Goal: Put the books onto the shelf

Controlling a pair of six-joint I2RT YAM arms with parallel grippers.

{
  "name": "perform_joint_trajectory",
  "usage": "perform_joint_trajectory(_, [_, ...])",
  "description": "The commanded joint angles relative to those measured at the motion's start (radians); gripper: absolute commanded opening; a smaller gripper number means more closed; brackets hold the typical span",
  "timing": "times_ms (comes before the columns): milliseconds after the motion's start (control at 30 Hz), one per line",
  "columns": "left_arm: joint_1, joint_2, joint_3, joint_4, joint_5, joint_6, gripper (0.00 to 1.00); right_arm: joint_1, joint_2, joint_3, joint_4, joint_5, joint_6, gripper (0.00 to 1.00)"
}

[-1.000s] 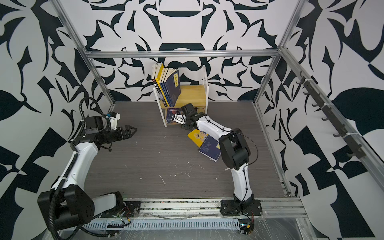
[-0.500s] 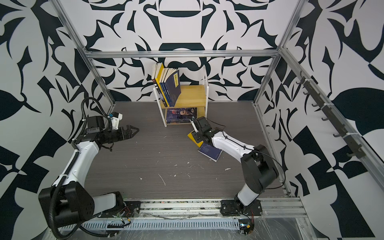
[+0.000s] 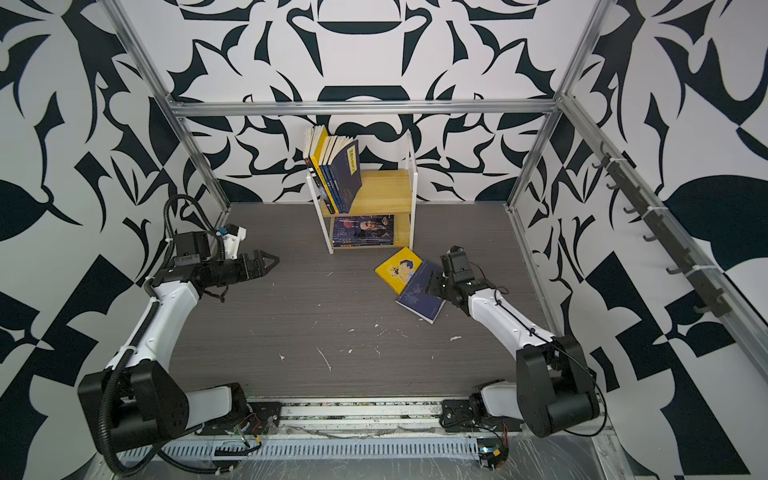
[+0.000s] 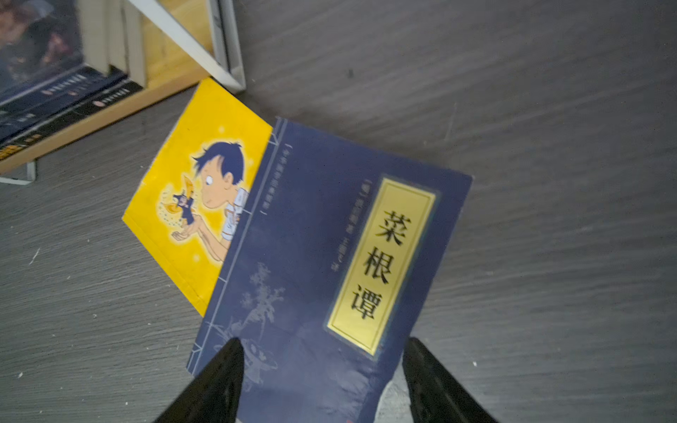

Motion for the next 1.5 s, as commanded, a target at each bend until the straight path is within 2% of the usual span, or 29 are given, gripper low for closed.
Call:
perform_joint_trajectory(0, [-0.003,0.005,-0.008,0.007,0.012,0.005,1.0,-0.026,-0.02,-0.036,0.0,-0.038,0.093,0.72])
perform_joint_trajectory(200, [-0.003,0.042,-0.006,0.007,0.008,0.002,1.0,-0.026,-0.021,0.017,-0.024,0.038,0.03,0.62])
perform_joint_trajectory(300, [-0.001,0.039,-0.008,0.008,0.003,0.007,1.0,-0.026,0.021,0.082,-0.023,0.017,0.012,0.58])
perform_joint_trajectory(433, [0.001,0.031,-0.01,0.008,0.0,0.008,1.0,-0.027,0.104,0.144,-0.05,0.026,0.031,0.61])
perform_joint_trajectory(600, [0.003,0.025,-0.015,0.008,0.002,0.007,1.0,-0.036,0.124,0.096,-0.033,0.063,0.083,0.69])
perform_joint_trajectory(867, [0.003,0.033,-0.01,0.007,0.0,0.008,1.0,-0.145,0.113,-0.066,0.117,-0.151,0.203,0.72])
perform_joint_trajectory(1033, [0.007,0.04,-0.007,0.006,-0.002,0.008,1.0,-0.222,0.143,-0.174,0.3,-0.326,0.284,0.71])
perform_joint_trajectory(1300, [0.012,0.043,-0.005,0.005,-0.003,0.007,1.0,-0.251,0.218,-0.248,0.504,-0.44,0.336,0.58])
perform_joint_trajectory(1467, [0.011,0.041,-0.006,0.005,-0.003,0.005,1.0,-0.265,0.227,-0.269,0.541,-0.445,0.34,0.48])
